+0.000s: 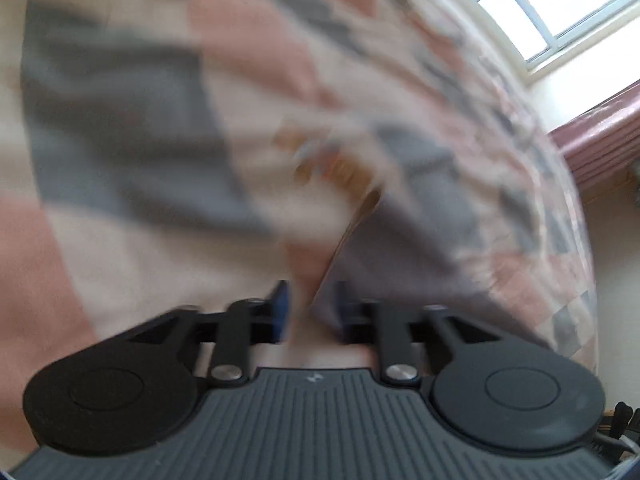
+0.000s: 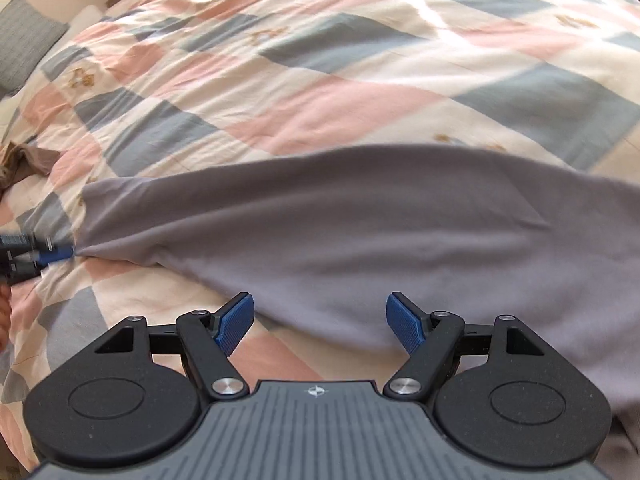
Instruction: Fold clothes
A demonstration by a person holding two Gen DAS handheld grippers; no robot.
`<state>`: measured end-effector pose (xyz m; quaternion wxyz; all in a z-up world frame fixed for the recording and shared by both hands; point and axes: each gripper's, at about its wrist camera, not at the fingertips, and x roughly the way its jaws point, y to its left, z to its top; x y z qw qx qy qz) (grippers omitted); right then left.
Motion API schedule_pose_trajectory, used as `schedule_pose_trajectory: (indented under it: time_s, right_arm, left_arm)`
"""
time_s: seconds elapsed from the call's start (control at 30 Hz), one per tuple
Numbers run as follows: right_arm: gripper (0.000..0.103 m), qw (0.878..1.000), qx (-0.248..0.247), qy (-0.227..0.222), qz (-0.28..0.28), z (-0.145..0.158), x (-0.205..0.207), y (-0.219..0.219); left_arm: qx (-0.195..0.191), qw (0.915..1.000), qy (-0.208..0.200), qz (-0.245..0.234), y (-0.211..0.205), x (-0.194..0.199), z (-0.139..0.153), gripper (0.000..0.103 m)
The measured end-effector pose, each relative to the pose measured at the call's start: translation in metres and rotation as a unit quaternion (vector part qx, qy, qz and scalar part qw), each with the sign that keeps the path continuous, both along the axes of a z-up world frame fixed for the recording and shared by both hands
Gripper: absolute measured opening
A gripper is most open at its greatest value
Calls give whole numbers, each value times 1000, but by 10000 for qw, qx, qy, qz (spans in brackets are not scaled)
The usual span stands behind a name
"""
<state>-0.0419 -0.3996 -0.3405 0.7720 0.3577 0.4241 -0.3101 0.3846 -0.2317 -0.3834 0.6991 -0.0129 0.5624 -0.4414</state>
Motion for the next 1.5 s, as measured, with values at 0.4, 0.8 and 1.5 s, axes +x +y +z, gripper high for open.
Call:
schedule_pose_trajectory:
  time_s: [0.4,0.8,1.5]
  right_arm:
    - [76,9997,174,-42,-175,-9,-4,21]
    - [76,9941,38,-367,-1018,-1,-56,32]
    - [75,9503,-1244,1100,-2633,26,-316,50]
  left_arm:
    - [-306,9721,-1880,-1366,-111,-9,18,0]
    - [173,9731,-2088,-959,-101,-13,46,0]
    - [1065,9590,-2318,-1237,-48,-107,71,9]
